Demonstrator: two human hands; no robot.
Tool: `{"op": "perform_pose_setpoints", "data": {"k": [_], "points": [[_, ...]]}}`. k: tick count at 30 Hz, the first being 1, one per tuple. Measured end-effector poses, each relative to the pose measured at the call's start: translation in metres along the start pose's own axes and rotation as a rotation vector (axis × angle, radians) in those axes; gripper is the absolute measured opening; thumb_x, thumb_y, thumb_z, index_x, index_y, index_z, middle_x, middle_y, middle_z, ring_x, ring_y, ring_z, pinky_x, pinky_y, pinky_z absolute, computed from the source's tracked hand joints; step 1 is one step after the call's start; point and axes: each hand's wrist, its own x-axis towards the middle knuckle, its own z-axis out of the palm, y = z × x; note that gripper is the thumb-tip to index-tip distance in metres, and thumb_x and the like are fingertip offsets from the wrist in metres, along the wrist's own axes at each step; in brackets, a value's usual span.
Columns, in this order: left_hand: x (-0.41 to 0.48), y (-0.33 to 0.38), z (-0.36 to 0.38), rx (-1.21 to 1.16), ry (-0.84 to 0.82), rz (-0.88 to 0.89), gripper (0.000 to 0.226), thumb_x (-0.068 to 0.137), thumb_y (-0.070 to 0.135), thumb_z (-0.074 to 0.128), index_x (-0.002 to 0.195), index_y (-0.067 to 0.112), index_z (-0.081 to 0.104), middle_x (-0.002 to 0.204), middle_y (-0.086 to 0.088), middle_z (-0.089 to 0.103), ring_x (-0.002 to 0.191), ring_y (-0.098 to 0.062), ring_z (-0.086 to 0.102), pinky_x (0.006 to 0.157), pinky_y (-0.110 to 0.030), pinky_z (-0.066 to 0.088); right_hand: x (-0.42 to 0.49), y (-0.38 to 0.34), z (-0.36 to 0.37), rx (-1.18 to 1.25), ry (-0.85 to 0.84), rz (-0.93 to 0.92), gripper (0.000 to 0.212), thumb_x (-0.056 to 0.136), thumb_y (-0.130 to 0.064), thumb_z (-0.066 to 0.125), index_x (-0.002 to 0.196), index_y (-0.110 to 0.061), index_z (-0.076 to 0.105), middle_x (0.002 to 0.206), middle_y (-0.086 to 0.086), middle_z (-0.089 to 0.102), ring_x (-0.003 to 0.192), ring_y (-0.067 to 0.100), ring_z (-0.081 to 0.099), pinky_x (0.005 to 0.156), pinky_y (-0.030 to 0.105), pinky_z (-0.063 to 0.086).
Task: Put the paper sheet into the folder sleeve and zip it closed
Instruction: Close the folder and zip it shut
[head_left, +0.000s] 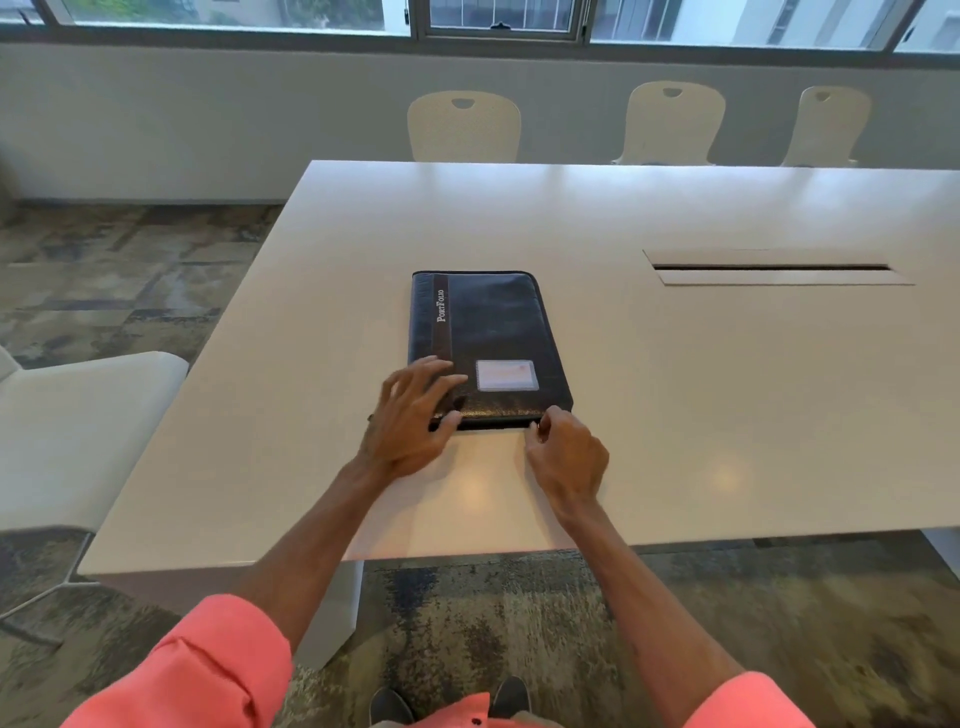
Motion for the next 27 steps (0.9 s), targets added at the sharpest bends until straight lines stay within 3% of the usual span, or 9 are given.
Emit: {"op": "perform_pose_setpoints", "data": {"k": [4,7,10,14,19,27], "points": [[0.037,0.040,0.024,0.066,-0.254,0.121,0.077,0.106,0.054,0.056,0.173,0.031,0.025,0.182,-0.001,0.013,0.171,-0.022,-0.001,0.138,-0.052,0.002,-0.003,0.004,-0.001,0.032,0.013,-0.032,0.015,0.102,-0.030,0.069,0.089,-0.021,0.068,0.085,-0.006,0.071,0.065,0.016,0.067,0.056,0.027,0.048],[0.050,0.056,0.040,0.140,-0.384,0.142,0.076,0.112,0.056,0.045,0.175,0.036,0.008,0.184,-0.001,0.000,0.171,-0.022,-0.007,0.139,-0.051,0.000,-0.003,0.007,-0.002,0.019,0.013,-0.045,0.015,0.101,-0.029,0.069,0.088,-0.021,0.066,0.084,-0.006,0.071,0.063,0.016,0.066,0.054,0.026,0.042],[0.047,0.059,0.049,0.192,-0.395,0.080,0.064,0.118,0.052,0.027,0.173,0.042,-0.003,0.184,0.001,-0.005,0.171,-0.020,-0.006,0.139,-0.050,0.002,0.001,0.014,-0.004,-0.002,0.010,-0.031,0.016,0.099,-0.031,0.068,0.087,-0.022,0.063,0.082,-0.008,0.071,0.062,0.015,0.064,0.053,0.026,0.044],[0.040,0.059,0.056,0.236,-0.337,0.077,0.062,0.118,0.049,0.024,0.173,0.042,-0.005,0.184,0.000,-0.004,0.171,-0.021,-0.002,0.139,-0.050,0.004,0.009,0.033,-0.009,-0.016,0.034,-0.002,0.017,0.100,-0.033,0.071,0.088,-0.022,0.065,0.081,-0.009,0.070,0.060,0.012,0.063,0.053,0.026,0.052],[0.039,0.057,0.062,0.253,-0.338,0.080,0.063,0.118,0.050,0.022,0.172,0.044,-0.009,0.184,0.000,-0.005,0.171,-0.021,-0.003,0.139,-0.051,0.004,0.026,0.045,-0.010,-0.058,0.022,0.038,0.017,0.104,-0.034,0.065,0.094,-0.020,0.066,0.086,-0.007,0.072,0.066,0.016,0.068,0.057,0.029,0.052],[0.040,0.053,0.065,0.243,-0.321,0.102,0.062,0.118,0.049,0.024,0.172,0.046,-0.006,0.184,0.001,-0.002,0.171,-0.022,-0.001,0.139,-0.052,0.006,0.059,0.058,-0.010,-0.030,0.001,0.022,0.018,0.108,-0.036,0.064,0.101,-0.019,0.065,0.099,-0.005,0.073,0.079,0.022,0.073,0.063,0.027,0.038]]}}
